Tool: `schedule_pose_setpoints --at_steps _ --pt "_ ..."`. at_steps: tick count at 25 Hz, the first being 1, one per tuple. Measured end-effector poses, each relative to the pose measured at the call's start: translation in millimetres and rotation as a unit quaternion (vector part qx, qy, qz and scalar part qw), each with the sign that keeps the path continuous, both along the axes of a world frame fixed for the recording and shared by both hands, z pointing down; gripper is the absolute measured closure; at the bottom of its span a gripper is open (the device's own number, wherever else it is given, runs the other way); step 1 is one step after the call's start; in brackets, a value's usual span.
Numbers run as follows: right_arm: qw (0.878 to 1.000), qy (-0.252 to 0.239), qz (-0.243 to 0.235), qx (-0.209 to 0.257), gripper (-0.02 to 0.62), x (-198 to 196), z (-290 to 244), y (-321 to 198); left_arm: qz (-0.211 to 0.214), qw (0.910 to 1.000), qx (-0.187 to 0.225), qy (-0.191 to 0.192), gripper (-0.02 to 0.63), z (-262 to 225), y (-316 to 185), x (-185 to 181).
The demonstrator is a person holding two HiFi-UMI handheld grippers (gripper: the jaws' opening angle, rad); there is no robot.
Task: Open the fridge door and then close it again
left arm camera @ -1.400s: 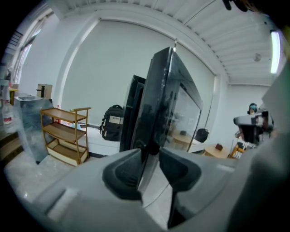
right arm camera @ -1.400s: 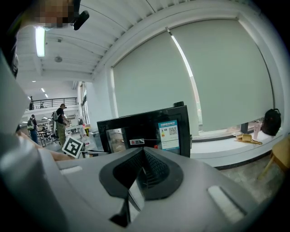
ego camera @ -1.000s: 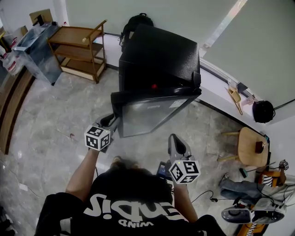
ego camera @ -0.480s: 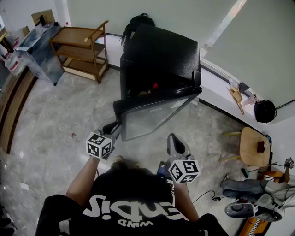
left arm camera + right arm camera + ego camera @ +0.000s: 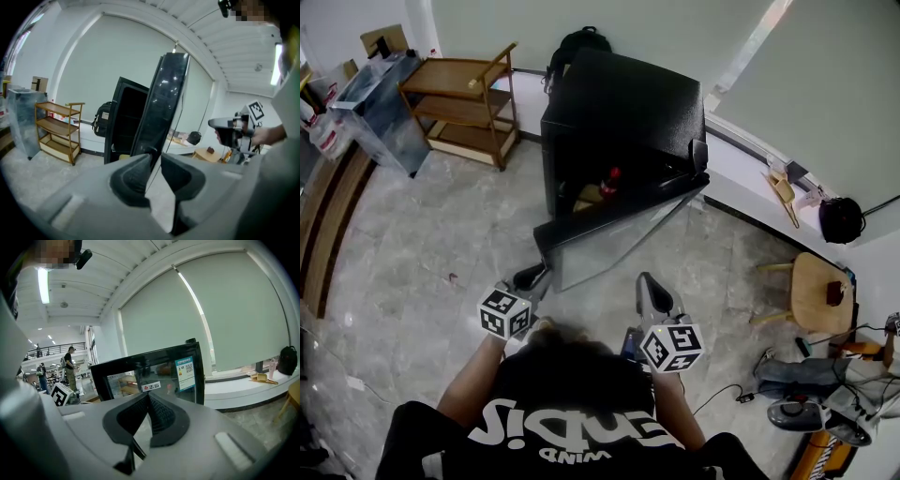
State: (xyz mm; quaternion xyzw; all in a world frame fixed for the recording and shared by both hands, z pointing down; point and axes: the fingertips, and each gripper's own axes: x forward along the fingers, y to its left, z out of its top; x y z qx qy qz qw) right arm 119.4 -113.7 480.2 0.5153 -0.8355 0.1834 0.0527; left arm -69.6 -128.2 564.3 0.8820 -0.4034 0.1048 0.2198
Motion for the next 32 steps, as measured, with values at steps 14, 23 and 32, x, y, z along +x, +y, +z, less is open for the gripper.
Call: schedule_pose_setpoints --at_steps 14,23,32 --pt "1.000 0.001 0.013 -0.001 0.595 8.1 -1.3 -3.8 0.011 0.9998 -0.013 0.011 0.537 -1.1 19.2 11.2" --pt "1.000 -0.002 0.014 0.001 0.595 9.0 -2.0 -7.2 0.014 0.9997 -0.017 0.013 0.538 -2.0 26.7 15.4" --pt "1.000 -0.003 0.012 0.000 0.595 10.8 0.5 -9.4 0.013 0.9996 -0.019 0.017 0.538 -1.1 30.0 18.1"
